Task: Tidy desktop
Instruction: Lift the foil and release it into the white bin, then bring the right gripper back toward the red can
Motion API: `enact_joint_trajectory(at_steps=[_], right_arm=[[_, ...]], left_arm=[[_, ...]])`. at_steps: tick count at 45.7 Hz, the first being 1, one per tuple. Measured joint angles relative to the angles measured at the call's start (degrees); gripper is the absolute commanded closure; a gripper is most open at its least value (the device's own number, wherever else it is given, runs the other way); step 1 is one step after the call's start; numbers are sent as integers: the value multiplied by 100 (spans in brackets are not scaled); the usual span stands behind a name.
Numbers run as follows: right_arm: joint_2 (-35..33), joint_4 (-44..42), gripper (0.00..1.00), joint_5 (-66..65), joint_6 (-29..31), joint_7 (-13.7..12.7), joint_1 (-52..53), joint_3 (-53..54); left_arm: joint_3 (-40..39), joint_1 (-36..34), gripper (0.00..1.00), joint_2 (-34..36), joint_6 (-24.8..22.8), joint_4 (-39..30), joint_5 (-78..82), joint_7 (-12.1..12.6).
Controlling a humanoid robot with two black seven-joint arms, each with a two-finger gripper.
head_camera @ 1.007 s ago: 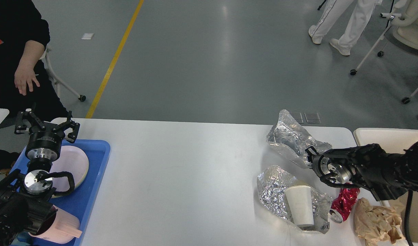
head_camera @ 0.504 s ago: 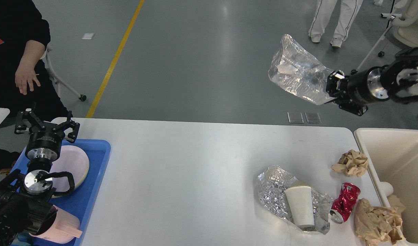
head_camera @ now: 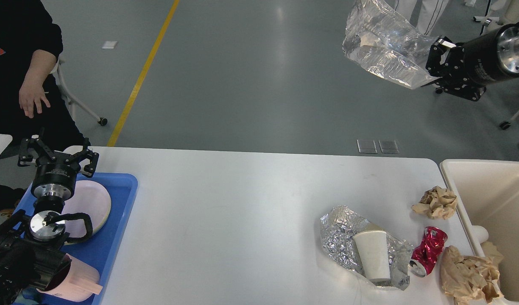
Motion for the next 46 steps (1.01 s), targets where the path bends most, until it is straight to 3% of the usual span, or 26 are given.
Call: enact_joint_trajectory(at_steps=[12,21,23,24,28,36,46], right_arm=[[-582,-981,100,3,-862,3,-2166,-20],[-875,-1506,98,90,-1799,9,-4210,639],[-894,-1571,82,91,-1883,8,-4474,780],[-896,-1627,69,89,-1912,10,-4598,845],[-905,-1957,2,68,-1986,8,-5105,1023],[-829,-2678,0,49,-2418,12,-5833,1117],[-767,-2770,0,49,-2543,18,-5964,1138]], left_arm=[[0,0,4,-2,0,0,0,0],[0,-4,4,-3,0,-2,0,0],[0,-4,4,-3,1,0,-1,0],[0,-4,4,-3,1,-1,0,0],[0,-4,4,-3,1,-1,0,0],[0,-3,4,-2,1,-1,0,0],[0,-1,4,-2,1,-1,0,0]])
